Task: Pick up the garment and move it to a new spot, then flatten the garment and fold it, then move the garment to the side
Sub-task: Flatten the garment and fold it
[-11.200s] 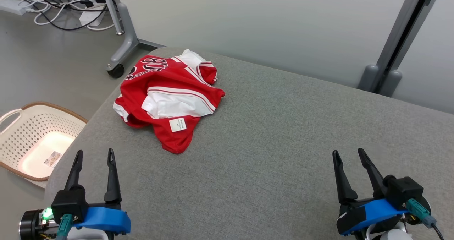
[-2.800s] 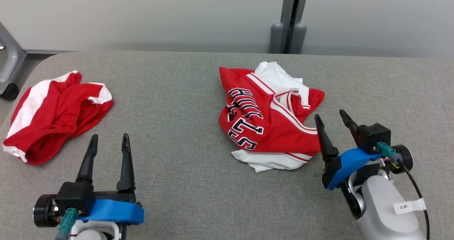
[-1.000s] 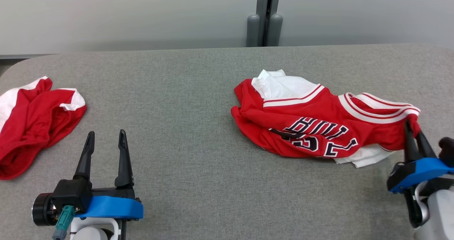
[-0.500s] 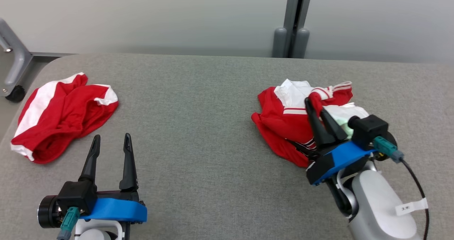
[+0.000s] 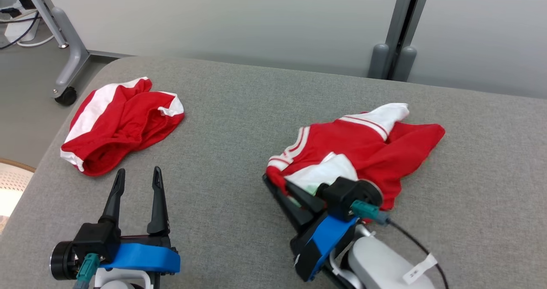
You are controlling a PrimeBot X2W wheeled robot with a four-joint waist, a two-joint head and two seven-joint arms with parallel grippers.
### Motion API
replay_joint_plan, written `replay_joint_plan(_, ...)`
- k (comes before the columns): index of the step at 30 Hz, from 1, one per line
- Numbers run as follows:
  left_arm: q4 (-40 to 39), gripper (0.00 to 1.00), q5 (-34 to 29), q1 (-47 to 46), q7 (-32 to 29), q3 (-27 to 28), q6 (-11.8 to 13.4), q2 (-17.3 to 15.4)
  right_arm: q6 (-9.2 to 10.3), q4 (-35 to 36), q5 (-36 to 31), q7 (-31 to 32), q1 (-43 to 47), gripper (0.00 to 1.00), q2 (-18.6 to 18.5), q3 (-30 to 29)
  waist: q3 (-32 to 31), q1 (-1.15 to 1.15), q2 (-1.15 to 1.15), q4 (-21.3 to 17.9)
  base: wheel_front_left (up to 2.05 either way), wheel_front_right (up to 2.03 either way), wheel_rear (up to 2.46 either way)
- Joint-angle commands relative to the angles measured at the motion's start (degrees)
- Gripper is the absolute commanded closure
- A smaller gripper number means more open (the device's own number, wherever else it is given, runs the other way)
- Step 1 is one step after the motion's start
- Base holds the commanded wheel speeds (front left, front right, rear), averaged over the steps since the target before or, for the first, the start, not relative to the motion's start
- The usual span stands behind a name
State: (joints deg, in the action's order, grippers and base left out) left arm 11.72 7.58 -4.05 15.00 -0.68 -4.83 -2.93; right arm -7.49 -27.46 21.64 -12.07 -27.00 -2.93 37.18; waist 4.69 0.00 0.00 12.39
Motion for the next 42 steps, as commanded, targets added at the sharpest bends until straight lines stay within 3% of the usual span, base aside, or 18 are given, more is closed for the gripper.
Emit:
replay_joint_plan(1, 0.07, 0.0, 0.09, 0.04, 0.28, -0.05, 0.25, 0.07, -0.01, -0.15, 0.66, -0.48, -1.01, 1.0, 0.03, 1.67, 0.05, 0.0, 0.0, 0.17, 0.0, 0.0, 0.0)
replay_joint_plan(10, 0.57, 0.0, 0.77, -0.61, 0.28, -1.06, 0.52, 0.08, -0.01, -1.14, 7.56, -1.72, -1.25, 1.0, 0.01, 21.39, 0.04, 0.0, 0.0, 1.21, 0.0, 0.0, 0.0)
replay_joint_plan(12, 0.59, 0.0, 0.94, -0.73, 0.28, -1.18, 0.72, 0.07, -0.01, -1.75, 8.49, -1.9, -1.64, 0.8, 0.0, 23.43, 0.12, 0.0, 0.0, 1.05, 0.0, 0.0, 0.0)
replay_joint_plan(13, 0.57, 0.0, 0.96, -0.72, 0.28, -1.24, 0.81, 0.07, -0.01, -1.98, 8.89, -2.08, -1.98, 0.18, 0.01, 24.09, 0.17, 0.0, 0.0, 0.9, 0.0, 0.0, 0.0)
replay_joint_plan(14, 0.6, 0.0, 1.04, -0.75, 0.28, -1.17, 0.8, 0.07, -0.01, -2.18, 9.4, -2.21, -2.27, 0.0, 0.02, 24.44, 0.21, 0.0, 0.0, 0.66, 0.0, 0.0, 0.0)
replay_joint_plan(22, 0.08, 0.0, 0.66, -0.51, 0.28, -0.06, 0.82, 0.06, -0.01, -5.1, 8.02, -3.13, -5.11, 0.0, -0.01, 17.51, 0.32, 0.0, 0.0, -2.08, 0.0, 0.0, 0.0)
replay_joint_plan(27, -0.32, 0.0, 0.36, -0.16, 0.28, 0.84, 0.75, 0.07, -0.01, -6.47, 2.45, -3.18, -5.05, 0.0, -0.38, 5.91, 0.35, 0.0, 0.0, -3.7, 0.0, 0.0, 0.0)
replay_joint_plan(36, -0.79, 0.0, 0.15, -0.41, 0.28, 1.24, 0.56, 0.06, -0.01, -6.16, -5.43, -3.16, -1.4, 0.0, -5.54, -15.48, 1.08, 0.0, 0.0, -4.95, 0.0, 0.0, 0.0)
replay_joint_plan(42, -0.89, 0.0, 0.35, -1.0, 0.28, 0.97, 0.47, 0.06, -0.01, -7.72, -9.04, -3.16, -0.25, 0.0, -5.75, -23.54, 1.91, 0.0, 0.0, -4.81, 0.0, 0.0, 0.0)
